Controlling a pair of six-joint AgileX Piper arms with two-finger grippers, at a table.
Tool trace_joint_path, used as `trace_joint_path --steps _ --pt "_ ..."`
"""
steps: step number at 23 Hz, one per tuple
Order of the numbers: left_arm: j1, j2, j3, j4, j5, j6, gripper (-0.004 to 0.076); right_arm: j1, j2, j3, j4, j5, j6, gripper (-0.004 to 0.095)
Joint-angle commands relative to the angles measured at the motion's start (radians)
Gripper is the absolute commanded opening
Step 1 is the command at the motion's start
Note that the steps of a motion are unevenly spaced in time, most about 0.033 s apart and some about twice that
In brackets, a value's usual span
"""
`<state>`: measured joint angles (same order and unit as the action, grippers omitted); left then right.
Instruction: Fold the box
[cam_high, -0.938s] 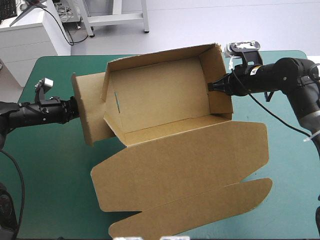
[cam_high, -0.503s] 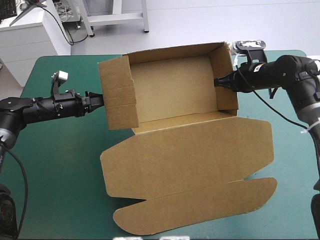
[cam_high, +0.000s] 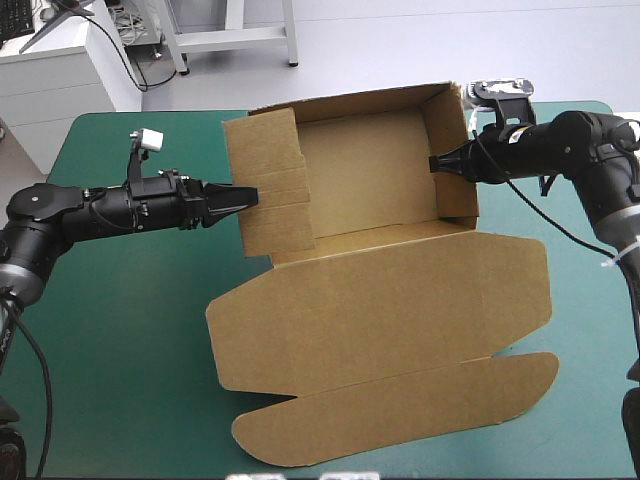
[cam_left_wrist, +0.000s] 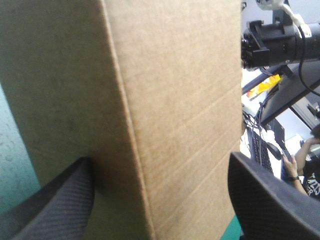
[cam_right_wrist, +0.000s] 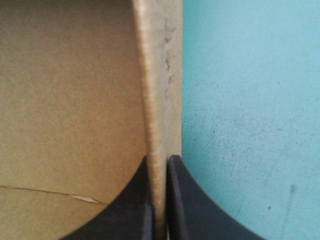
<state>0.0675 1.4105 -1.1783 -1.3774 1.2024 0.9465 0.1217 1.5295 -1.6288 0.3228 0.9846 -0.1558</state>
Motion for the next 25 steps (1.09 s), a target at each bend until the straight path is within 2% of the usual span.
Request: trace_joint_path --steps 1,5,8,10,13,15,19,25 --pt "-0.027 -0.032 -0.033 -0.077 0.097 -0.002 0.0529 -0.006 -0.04 -0.038 0.037 -0.053 0.007 -0.0017" --pt "-0.029 -0.032 -0.04 -0.08 0.068 -0.059 0.0529 0.02 -0.04 -0.036 0.019 -0.05 0.022 -0.0006" --pt "-0.111 -0.038 -0.102 0.165 -0.118 -0.258 0.0529 0.122 -0.04 -0.036 -0.145 -0.06 0.117 0.0002" --pt "-0.219 -0.038 -0.154 0.431 -0.212 -0.479 0.0529 0.172 -0.04 -0.036 -0.227 -0.088 0.205 0.0001" --pt "-0.374 -0.038 -0.172 0.848 -0.386 -0.879 0.0529 0.209 -0.04 -0.036 -0.229 -0.099 0.212 0.0002" --pt "-0.421 -0.034 -0.172 0.979 -0.46 -1.049 0.0529 0.218 -0.04 -0.036 -0.233 -0.101 0.214 0.0001" --pt "-0.427 -0.019 -0.159 0.932 -0.533 -1.082 0.0529 0.218 -0.04 -0.036 -0.229 -0.103 0.223 0.0002" --pt "-0.427 0.008 -0.159 0.918 -0.546 -1.082 0.0526 0.218 -0.04 -0.036 -0.231 -0.105 0.223 0.0001"
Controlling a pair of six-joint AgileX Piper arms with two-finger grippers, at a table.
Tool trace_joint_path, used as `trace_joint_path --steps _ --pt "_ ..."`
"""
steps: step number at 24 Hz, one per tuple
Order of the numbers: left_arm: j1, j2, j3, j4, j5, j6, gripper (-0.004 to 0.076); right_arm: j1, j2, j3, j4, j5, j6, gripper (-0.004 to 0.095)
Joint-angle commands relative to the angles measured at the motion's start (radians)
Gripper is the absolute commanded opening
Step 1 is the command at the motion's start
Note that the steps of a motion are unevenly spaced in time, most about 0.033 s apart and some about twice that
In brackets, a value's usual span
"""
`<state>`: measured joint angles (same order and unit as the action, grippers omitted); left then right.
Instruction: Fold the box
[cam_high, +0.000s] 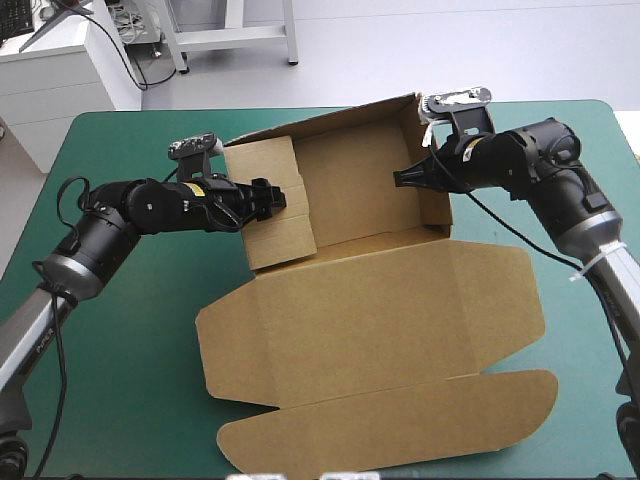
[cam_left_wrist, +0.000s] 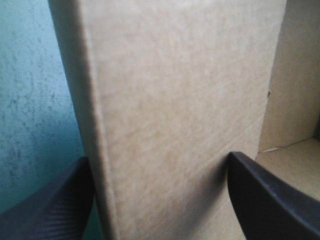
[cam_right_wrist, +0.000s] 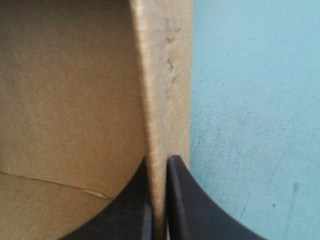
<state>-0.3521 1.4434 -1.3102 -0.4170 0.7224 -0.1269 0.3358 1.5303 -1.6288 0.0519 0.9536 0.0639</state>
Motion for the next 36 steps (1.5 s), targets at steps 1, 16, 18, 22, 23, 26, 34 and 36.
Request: trace_joint_path --steps 1,16,18,22,23,26,34,36 --pt "-0.007 -0.021 -0.027 -0.04 -0.066 -0.006 0.0512 0.004 -0.04 -0.036 0.04 -0.074 0.003 0.0001" --pt "-0.005 0.071 -0.126 0.077 0.107 0.127 -0.0008 0.0 0.007 -0.036 0.04 0.061 0.021 0.0001" --pt "-0.005 0.102 -0.128 0.103 0.12 0.094 -0.0008 0.0 0.051 -0.036 0.037 0.112 0.025 0.0001" --pt "-0.005 0.204 -0.16 0.148 0.225 0.048 -0.0008 0.0 0.124 -0.036 0.037 0.131 0.039 0.0" --pt "-0.005 0.228 -0.173 0.148 0.254 0.046 -0.0008 0.0 0.138 -0.036 0.035 0.136 0.045 0.0" --pt "-0.005 0.329 -0.256 0.148 0.365 -0.002 -0.0008 0.0 0.194 -0.036 0.037 0.152 0.048 0.0001" --pt "-0.005 0.444 -0.408 0.19 0.52 -0.051 -0.0008 0.0 0.25 -0.036 -0.032 0.157 0.071 0.0" --pt "-0.005 0.462 -0.439 0.23 0.567 -0.042 -0.0008 0.0 0.256 -0.036 -0.041 0.154 0.071 0.0"
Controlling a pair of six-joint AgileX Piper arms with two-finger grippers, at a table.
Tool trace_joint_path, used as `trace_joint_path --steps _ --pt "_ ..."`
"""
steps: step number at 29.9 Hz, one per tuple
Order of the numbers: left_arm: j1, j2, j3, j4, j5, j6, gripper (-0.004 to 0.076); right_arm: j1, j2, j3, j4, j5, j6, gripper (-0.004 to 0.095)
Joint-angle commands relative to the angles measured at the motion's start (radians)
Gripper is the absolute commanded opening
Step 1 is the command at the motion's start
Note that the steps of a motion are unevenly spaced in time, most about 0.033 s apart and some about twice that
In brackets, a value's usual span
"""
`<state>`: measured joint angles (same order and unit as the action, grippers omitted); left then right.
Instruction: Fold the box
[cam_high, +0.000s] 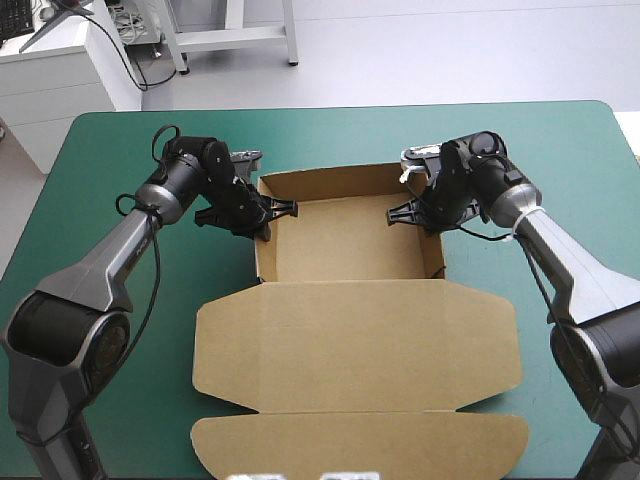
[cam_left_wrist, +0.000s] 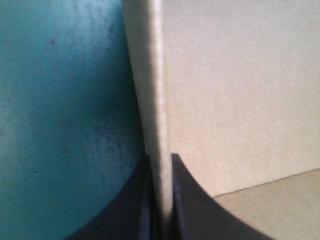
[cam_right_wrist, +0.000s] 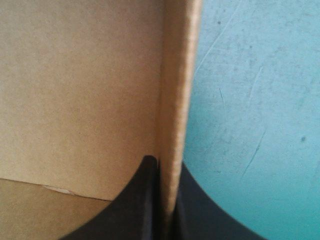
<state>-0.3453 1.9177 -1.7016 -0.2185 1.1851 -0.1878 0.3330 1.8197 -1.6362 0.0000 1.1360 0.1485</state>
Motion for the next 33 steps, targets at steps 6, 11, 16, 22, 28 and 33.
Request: trace_joint_path --steps 6,11,16,22,28,33 --pt "-0.012 0.001 -0.105 0.069 0.094 0.01 -0.0008 0.002 -0.03 -0.029 0.011 -0.056 -0.034 0.0026" --pt "-0.012 0.001 -0.144 0.069 0.109 0.01 0.0026 0.002 -0.03 -0.029 0.02 -0.056 -0.034 0.0283" --pt "-0.012 0.001 -0.144 0.026 0.109 0.06 0.027 0.002 -0.03 -0.029 0.02 -0.047 -0.034 0.0683" --pt "-0.012 0.001 -0.144 0.038 0.106 0.059 0.0578 0.002 -0.03 -0.029 0.02 -0.06 0.038 0.0773" --pt "-0.012 0.001 -0.229 0.038 0.109 0.062 0.0563 0.002 -0.033 -0.093 0.022 -0.063 0.064 0.0769" --pt "-0.012 -0.001 -0.412 0.082 0.109 0.072 0.0522 0.002 -0.033 -0.227 0.008 0.04 0.046 0.0769"
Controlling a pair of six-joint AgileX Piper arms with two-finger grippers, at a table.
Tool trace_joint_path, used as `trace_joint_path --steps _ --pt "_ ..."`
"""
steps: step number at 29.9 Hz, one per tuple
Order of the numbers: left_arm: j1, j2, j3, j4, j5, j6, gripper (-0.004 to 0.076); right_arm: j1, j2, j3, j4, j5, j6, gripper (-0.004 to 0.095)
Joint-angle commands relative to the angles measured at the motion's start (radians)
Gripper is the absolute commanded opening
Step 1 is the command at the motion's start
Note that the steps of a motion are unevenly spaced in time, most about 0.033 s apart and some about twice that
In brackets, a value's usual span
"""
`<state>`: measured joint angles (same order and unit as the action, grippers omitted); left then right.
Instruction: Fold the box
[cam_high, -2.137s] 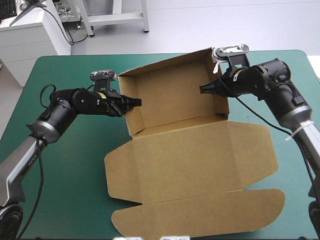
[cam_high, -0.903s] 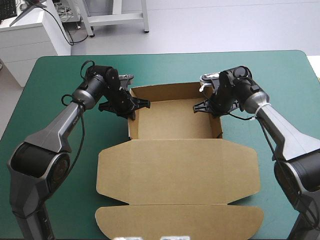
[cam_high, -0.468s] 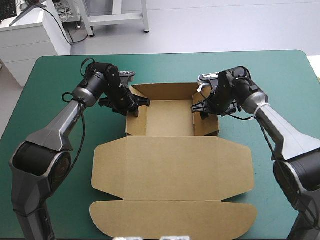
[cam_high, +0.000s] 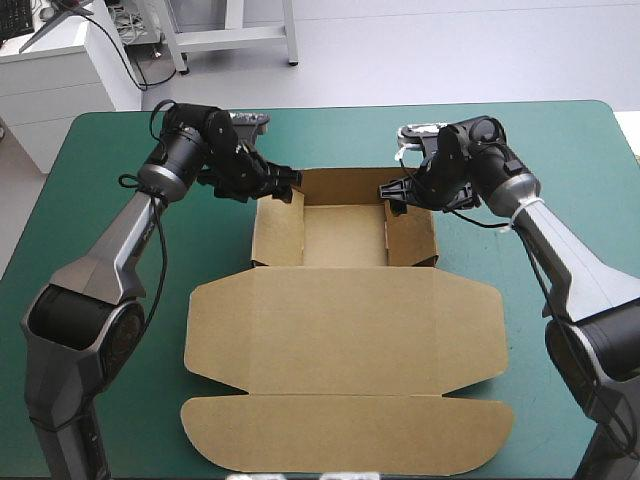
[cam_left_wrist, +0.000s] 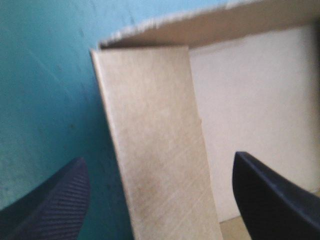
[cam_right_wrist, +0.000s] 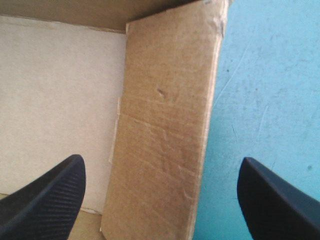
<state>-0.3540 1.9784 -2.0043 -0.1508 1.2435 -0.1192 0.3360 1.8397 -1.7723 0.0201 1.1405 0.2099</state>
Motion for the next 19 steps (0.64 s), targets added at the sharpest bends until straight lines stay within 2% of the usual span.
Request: trace_joint_path --steps 1,3,7,16,19 --pt "-0.003 -0.069 -0.149 0.019 0.05 0.003 0.0481 -0.001 -0.053 -0.125 -0.02 0.072 -0.025 0.0769" --pt "-0.002 -0.086 -0.218 0.027 0.05 0.003 0.0361 -0.001 -0.059 -0.161 -0.034 0.112 -0.031 0.0769" --pt "-0.002 -0.153 -0.266 0.034 0.053 0.012 -0.0013 -0.001 -0.107 -0.159 -0.032 0.111 -0.031 0.0768" --pt "-0.004 -0.414 -0.098 0.035 0.053 0.086 -0.0008 -0.001 -0.212 0.02 -0.02 0.108 -0.035 0.0767" --pt "-0.004 -0.521 0.013 0.035 0.053 0.119 -0.0008 -0.001 -0.219 0.072 -0.02 0.056 -0.038 0.0767"
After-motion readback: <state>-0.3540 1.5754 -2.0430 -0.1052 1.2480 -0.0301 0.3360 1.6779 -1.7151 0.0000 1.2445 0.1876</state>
